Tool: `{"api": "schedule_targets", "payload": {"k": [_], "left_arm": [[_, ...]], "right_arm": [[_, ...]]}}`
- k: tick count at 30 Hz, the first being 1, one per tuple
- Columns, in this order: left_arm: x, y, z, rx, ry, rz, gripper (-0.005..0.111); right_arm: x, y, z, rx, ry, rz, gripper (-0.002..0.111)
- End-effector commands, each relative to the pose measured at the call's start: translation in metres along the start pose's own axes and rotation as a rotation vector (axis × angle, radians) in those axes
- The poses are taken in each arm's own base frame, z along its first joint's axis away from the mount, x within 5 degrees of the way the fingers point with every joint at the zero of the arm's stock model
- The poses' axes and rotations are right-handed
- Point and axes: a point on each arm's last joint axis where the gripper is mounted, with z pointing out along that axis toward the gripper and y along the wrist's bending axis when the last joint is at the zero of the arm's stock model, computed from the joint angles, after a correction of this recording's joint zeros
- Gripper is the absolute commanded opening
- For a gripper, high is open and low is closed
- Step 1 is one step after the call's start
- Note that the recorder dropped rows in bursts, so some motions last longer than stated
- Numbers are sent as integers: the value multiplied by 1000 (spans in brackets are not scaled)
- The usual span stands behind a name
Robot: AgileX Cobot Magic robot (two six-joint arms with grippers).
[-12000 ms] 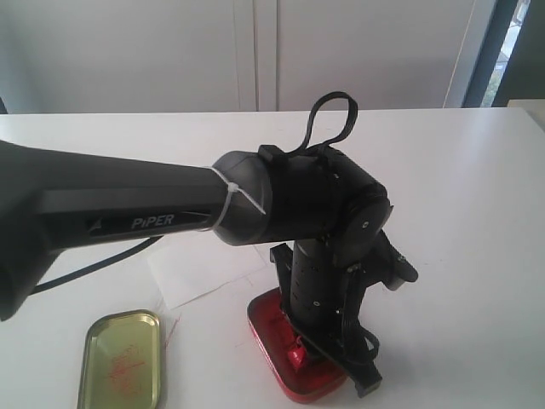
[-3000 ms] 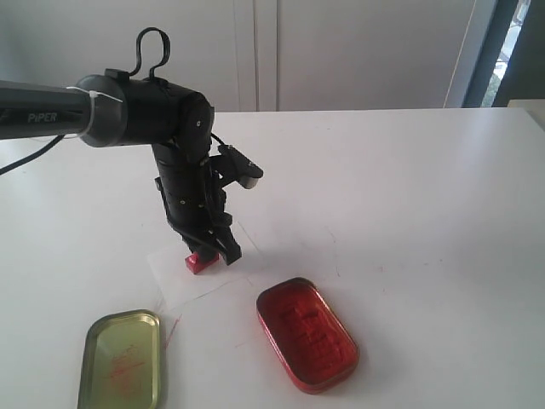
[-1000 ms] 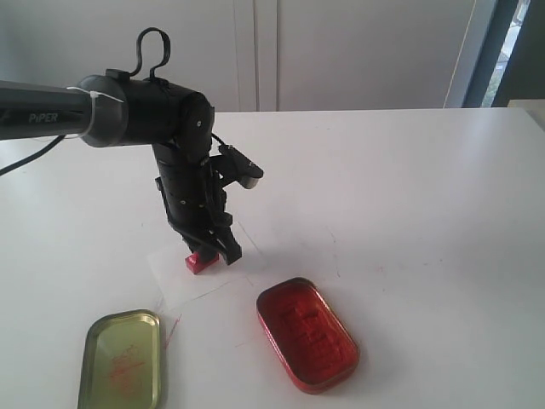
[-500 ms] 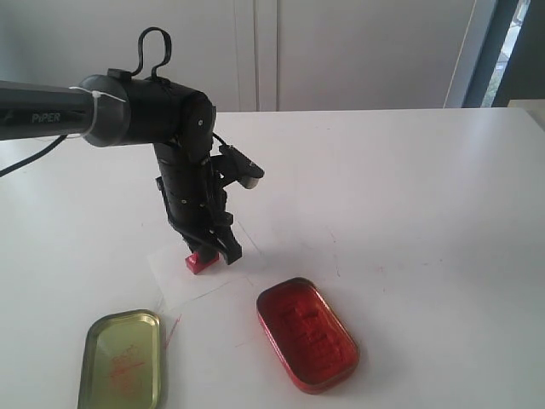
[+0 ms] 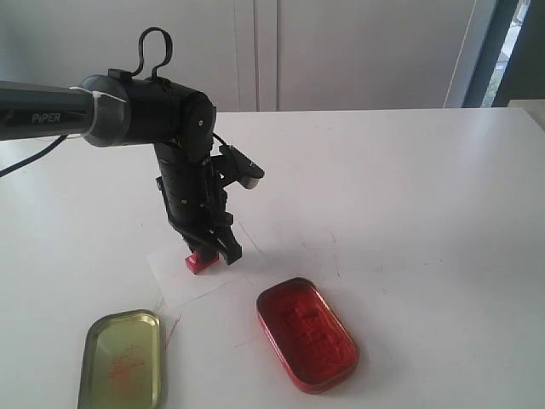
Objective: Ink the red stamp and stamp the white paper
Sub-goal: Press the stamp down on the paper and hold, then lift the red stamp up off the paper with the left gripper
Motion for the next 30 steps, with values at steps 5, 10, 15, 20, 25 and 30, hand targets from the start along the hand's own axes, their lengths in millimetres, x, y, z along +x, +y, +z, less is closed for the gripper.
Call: {"api": "schedule_targets", "payload": {"k": [5,10,15,20,25,30], "left_arm": [[3,-3,30,17,41,-5,0],[3,-3,25,16,39,-9,0],[3,-3,9,5,5,-9,0],[3,-2,-10,-10,-31,-7,0],[5,-2,-23,-18,-42,-8,0],[5,-2,-43,-34,-77,-8,0]], "right_arm": [[0,0,0,1,-14,-9,0],[0,0,0,1,-14,-9,0],[0,0,0,1,-14,-9,0],[0,0,0,1,-14,-9,0],[0,0,0,1,-14,-9,0],[0,0,0,1,-14,-9,0]]}}
